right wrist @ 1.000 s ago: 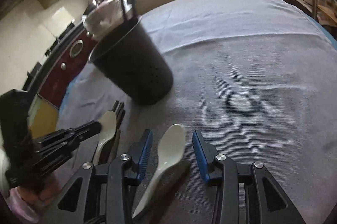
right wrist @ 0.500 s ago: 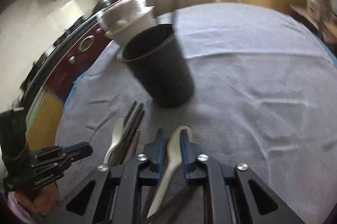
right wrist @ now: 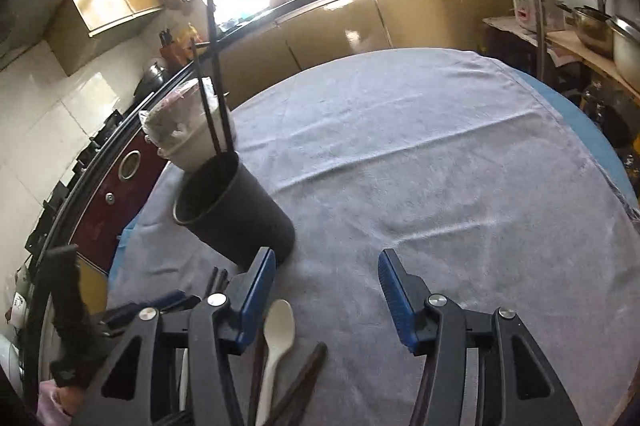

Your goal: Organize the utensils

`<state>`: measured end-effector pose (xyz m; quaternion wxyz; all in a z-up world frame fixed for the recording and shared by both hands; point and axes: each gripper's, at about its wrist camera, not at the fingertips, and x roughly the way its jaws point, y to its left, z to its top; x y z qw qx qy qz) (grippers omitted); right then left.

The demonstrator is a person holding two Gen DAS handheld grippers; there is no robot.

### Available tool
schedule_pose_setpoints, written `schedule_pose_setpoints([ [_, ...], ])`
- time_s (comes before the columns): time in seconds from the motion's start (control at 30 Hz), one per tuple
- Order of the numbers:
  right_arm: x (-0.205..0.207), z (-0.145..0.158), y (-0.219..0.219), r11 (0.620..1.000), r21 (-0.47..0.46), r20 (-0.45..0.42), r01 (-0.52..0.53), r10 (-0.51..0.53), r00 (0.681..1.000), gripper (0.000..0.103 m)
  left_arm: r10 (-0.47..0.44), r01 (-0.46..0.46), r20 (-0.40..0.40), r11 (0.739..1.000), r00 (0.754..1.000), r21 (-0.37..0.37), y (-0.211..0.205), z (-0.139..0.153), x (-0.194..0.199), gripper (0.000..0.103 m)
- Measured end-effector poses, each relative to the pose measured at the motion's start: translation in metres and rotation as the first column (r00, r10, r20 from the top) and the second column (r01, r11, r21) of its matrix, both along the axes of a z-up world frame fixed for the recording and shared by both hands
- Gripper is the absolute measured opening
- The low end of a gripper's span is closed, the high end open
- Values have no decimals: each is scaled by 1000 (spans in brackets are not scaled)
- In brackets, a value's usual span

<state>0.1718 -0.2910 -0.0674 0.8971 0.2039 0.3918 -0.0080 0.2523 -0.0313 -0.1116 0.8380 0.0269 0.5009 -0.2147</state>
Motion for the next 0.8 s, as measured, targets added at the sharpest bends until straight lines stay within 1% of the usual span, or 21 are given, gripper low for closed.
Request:
schedule_pose_setpoints([
  [0.03, 4, -2, 7, 999, -10, -34, -39, 39, 999, 57, 5, -5, 6, 1000, 1000, -3, 3, 1, -1, 5],
  [0.07, 10, -8, 20, 995, -13, -87, -102, 101, 991, 57, 9, -9, 12, 1000, 1000, -10, 7, 2, -2, 5],
  [0.1, 13, -13, 32, 988, -21, -120, -151, 147, 982, 56, 15, -15, 16, 1000, 1000, -26, 12, 5, -2, 4],
  [0.13, 14, -16, 41, 983, -37, -140, -178, 172, 975, 56, 20, -19, 20, 999, 1000, -44, 16, 8, -3, 4],
  [0.17, 16, -21, 54, 976, -76, -170, -204, 189, 967, 56, 24, -22, 25, 998, 999, -56, 19, 10, -3, 4],
  [0.2, 20, -26, 67, 968, -127, -207, -218, 189, 960, 56, 26, -24, 29, 998, 999, -60, 21, 13, -4, 4],
  [0.23, 23, -31, 73, 962, -155, -232, -223, 184, 955, 56, 26, -24, 27, 998, 999, -63, 23, 14, -4, 4],
  [0.3, 30, -42, 83, 958, -184, -282, -221, 164, 945, 56, 24, -24, 1, 997, 1000, -75, 26, 15, -3, 4],
  [0.37, 35, -49, 88, 958, -185, -318, -220, 153, 936, 49, 40, -44, -39, 994, 998, -98, 33, 14, -4, 4],
  [0.4, 36, -51, 90, 956, -188, -332, -226, 155, 930, 43, 55, -62, -62, 992, 997, -111, 39, 13, -5, 7],
  [0.43, 36, -50, 92, 954, -194, -329, -230, 158, 931, 32, 66, -76, -82, 989, 994, -130, 45, 12, -8, 14],
  [0.47, 37, -50, 92, 953, -192, -330, -236, 164, 930, 32, 74, -87, -94, 985, 993, -148, 49, 12, -12, 21],
  [0.5, 36, -49, 93, 951, -206, -333, -232, 155, 930, 32, 85, -103, -106, 980, 991, -170, 53, 12, -17, 43],
  [0.53, 36, -49, 92, 949, -219, -326, -225, 146, 934, 32, 96, -116, -109, 976, 989, -186, 57, 12, -22, 60],
  [0.57, 34, -48, 90, 952, -214, -313, -218, 144, 939, 32, 104, -123, -106, 972, 989, -198, 59, 12, -27, 63],
  [0.6, 30, -46, 86, 960, -190, -291, -206, 145, 946, 32, 103, -124, -108, 971, 989, -203, 57, 11, -30, 63],
  [0.67, 23, -41, 77, 976, -125, -243, -181, 146, 959, 32, 102, -126, -128, 972, 987, -196, 52, 5, -32, 63],
  [0.7, 19, -38, 72, 981, -97, -219, -169, 144, 965, 32, 106, -132, -140, 973, 985, -189, 49, 1, -32, 61],
  [0.73, 13, -34, 66, 986, -64, -181, -152, 138, 974, 31, 108, -135, -146, 973, 983, -189, 45, -3, -32, 41],
  [0.77, 8, -31, 62, 989, -46, -157, -142, 133, 978, 32, 104, -132, -150, 972, 983, -194, 42, -7, -31, 27],
  [0.8, 4, -27, 58, 991, -25, -127, -132, 127, 984, 32, 98, -128, -163, 973, 982, -190, 37, -11, -30, 6],
])
